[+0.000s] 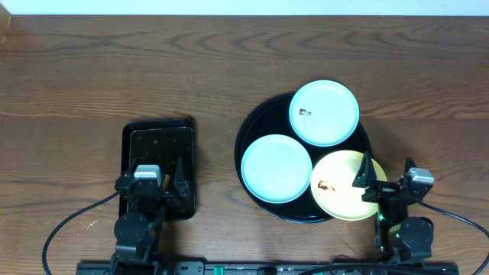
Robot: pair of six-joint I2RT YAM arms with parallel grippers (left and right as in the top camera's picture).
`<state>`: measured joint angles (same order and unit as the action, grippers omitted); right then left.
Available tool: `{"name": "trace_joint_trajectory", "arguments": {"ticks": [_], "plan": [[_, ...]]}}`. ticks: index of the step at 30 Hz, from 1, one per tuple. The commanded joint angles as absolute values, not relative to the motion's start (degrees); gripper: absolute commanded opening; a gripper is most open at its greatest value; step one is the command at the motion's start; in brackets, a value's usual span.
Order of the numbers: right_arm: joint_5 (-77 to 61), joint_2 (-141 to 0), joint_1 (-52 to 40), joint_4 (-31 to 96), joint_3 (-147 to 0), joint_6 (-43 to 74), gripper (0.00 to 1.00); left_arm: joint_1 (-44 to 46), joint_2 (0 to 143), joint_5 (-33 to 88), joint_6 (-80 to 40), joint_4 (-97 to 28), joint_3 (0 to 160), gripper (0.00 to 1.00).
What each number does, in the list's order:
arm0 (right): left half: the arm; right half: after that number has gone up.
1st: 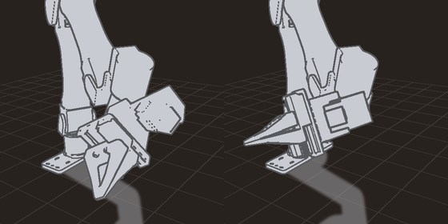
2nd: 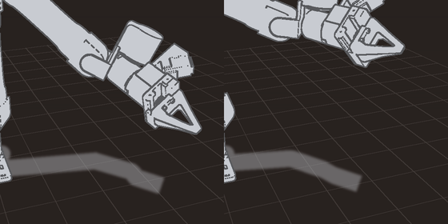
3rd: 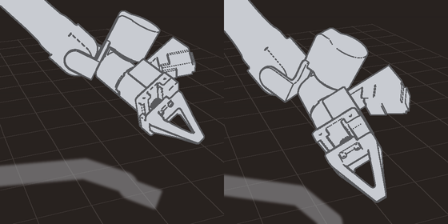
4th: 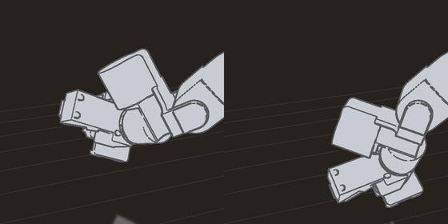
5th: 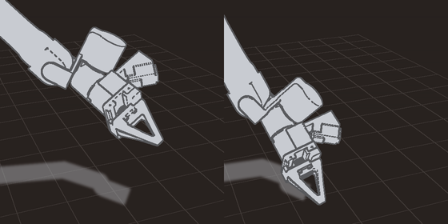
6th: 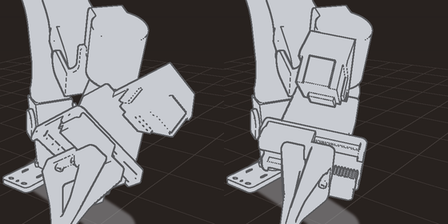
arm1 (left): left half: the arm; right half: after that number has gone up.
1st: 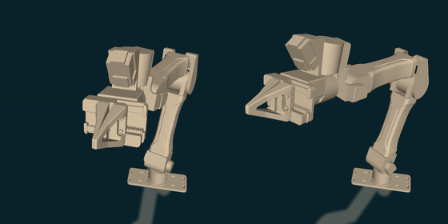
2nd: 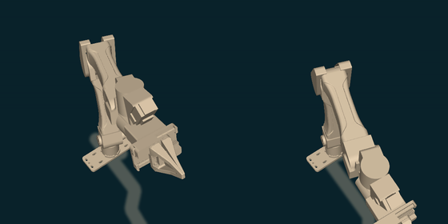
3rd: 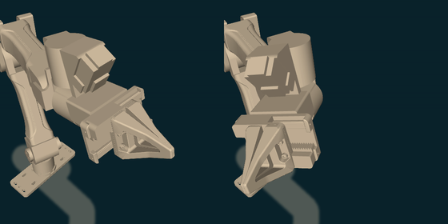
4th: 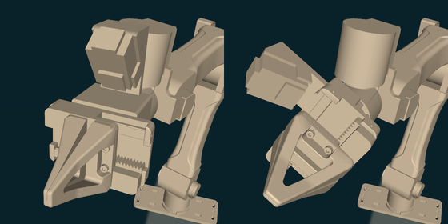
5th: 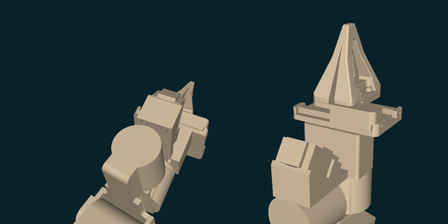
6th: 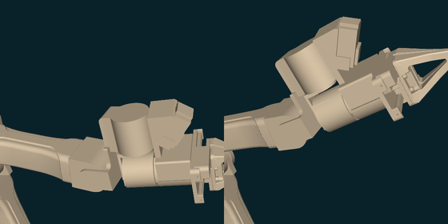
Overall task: Clean dirty plates on tray and stack at the side
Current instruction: 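Move the left gripper down over the sponge in the black tray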
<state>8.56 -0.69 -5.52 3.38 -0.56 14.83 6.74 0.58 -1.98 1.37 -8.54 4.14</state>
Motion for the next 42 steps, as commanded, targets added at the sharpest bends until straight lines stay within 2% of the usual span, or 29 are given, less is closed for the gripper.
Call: {"name": "trace_joint_trajectory", "arguments": {"ticks": [1,4,8,18,33,42], "plan": [[8.54,-0.45,-5.13,3.40,-0.32,14.33,0.99,6.39,0.23,-1.91,1.89,-8.84,2.42,0.98],[8.56,-0.45,-5.13,3.40,-0.32,14.33,0.99,6.39,0.23,-1.91,1.89,-8.84,2.42,0.98],[8.56,-0.45,-5.13,3.40,-0.32,14.33,0.99,6.39,0.23,-8.01,10.09,-8.43,2.42,0.98],[8.54,-0.47,-5.13,3.40,-0.32,14.33,0.99,6.39,0.23,-7.94,10.02,-8.40,2.42,0.98],[8.54,-0.49,-5.13,3.40,-0.32,14.33,0.99,6.39,1.32,-0.67,-9.63,-10.55,3.27,0.98],[8.54,-0.49,-5.13,3.40,-0.32,14.33,0.99,6.39,14.50,-0.30,-12.60,-19.79,12.88,0.98]]}}
